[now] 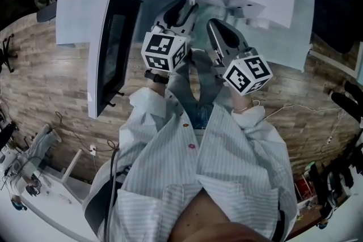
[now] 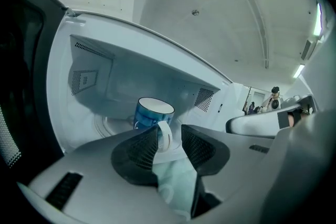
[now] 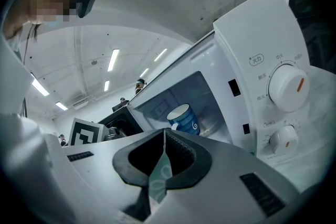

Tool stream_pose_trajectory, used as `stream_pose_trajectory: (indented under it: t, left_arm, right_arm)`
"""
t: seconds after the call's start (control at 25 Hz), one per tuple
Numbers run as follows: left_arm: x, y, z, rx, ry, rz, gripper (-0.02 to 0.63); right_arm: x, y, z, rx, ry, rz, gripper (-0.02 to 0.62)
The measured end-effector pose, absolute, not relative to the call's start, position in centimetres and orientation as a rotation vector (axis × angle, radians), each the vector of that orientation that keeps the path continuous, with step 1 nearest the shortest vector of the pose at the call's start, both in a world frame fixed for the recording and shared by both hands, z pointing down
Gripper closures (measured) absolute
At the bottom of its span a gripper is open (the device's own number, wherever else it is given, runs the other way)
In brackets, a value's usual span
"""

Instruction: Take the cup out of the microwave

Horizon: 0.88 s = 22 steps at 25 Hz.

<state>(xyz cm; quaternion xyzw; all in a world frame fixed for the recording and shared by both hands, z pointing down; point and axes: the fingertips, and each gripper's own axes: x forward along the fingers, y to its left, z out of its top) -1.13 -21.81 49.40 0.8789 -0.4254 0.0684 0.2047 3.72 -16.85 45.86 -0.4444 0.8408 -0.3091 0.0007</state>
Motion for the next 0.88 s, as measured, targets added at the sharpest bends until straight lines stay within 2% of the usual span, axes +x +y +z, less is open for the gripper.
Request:
stream_pose_trajectory:
  t: [0.2, 0.88]
  left_arm:
    - [-0.8, -22.3, 50.4, 2.442, -1.182, 0.226, 0.457]
    - [-0.1, -23.6, 52.7, 2.366, -1.184, 0.293, 0.464]
  right_arm:
    - [4.1, -17.0, 46.1, -1.406, 2.632, -0.98, 0.555]
    - [5.3, -17.5, 46.7, -1.438, 2.603, -1.013, 0.555]
